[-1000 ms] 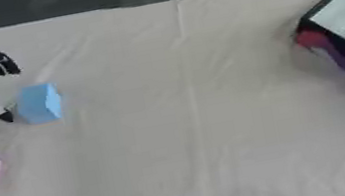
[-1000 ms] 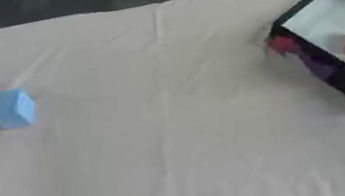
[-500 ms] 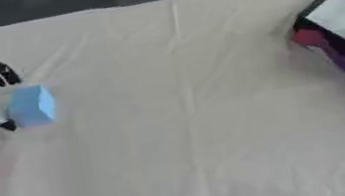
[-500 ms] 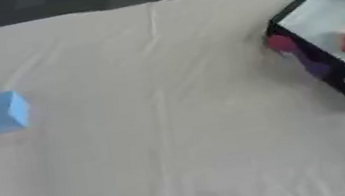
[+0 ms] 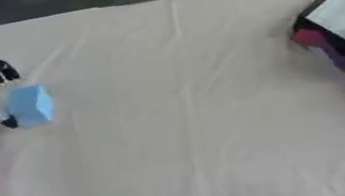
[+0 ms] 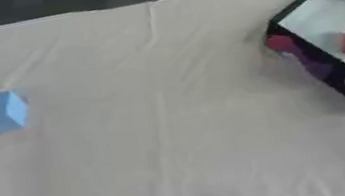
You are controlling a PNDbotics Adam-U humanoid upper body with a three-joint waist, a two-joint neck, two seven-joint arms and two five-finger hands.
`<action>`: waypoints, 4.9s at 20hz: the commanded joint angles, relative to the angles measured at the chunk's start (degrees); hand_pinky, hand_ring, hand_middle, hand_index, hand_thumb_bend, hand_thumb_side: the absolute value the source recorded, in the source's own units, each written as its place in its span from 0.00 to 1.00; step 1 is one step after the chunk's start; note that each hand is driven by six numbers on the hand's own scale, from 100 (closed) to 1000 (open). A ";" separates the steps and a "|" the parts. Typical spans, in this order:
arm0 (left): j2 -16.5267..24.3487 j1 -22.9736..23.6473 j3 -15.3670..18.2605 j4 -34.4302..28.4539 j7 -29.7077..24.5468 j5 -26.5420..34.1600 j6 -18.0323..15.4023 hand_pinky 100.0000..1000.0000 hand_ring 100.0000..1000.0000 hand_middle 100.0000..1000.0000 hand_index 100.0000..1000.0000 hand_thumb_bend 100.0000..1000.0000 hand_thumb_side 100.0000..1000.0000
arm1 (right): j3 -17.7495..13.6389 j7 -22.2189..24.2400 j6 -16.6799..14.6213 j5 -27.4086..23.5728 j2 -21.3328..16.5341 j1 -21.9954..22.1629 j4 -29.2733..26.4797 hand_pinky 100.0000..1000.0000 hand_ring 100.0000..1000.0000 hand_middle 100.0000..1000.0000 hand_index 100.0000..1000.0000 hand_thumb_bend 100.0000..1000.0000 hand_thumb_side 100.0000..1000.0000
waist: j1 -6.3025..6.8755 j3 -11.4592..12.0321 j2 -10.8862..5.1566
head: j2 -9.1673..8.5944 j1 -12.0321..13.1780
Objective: Pick up the objects with one hand, pass them to the other hand, and then place them into the box on the other side of the table.
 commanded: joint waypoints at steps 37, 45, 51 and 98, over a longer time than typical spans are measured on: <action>-0.69 -2.72 0.47 -7.62 1.83 4.31 3.53 0.66 0.59 0.48 0.55 0.21 0.00 | -0.45 1.17 -0.07 0.82 -0.98 -0.56 1.82 1.00 1.00 1.00 1.00 0.00 0.49 | -0.07 -0.02 -1.99 | -0.63 0.92; -0.95 0.73 0.92 -15.17 9.89 12.41 4.68 0.63 0.53 0.46 0.55 0.11 0.00 | -0.35 1.82 -0.32 -1.76 -1.39 -1.79 -0.94 1.00 1.00 1.00 1.00 0.00 0.41 | -0.42 0.43 -3.29 | -0.45 0.22; -2.91 4.59 -1.09 -20.68 19.13 20.95 6.63 0.63 0.50 0.45 0.55 0.01 0.00 | 0.87 3.30 0.18 -4.10 -1.57 -4.27 -6.52 1.00 1.00 1.00 1.00 0.00 0.34 | -0.68 0.51 -3.94 | -0.02 -0.44; -22.02 21.00 -10.82 -39.17 39.96 35.23 8.95 0.60 0.46 0.44 0.55 0.00 0.00 | 21.67 21.63 -5.94 13.56 7.80 -20.82 -11.31 1.00 1.00 1.00 1.00 0.00 0.00 | -1.54 -0.08 -6.40 | 4.03 -3.61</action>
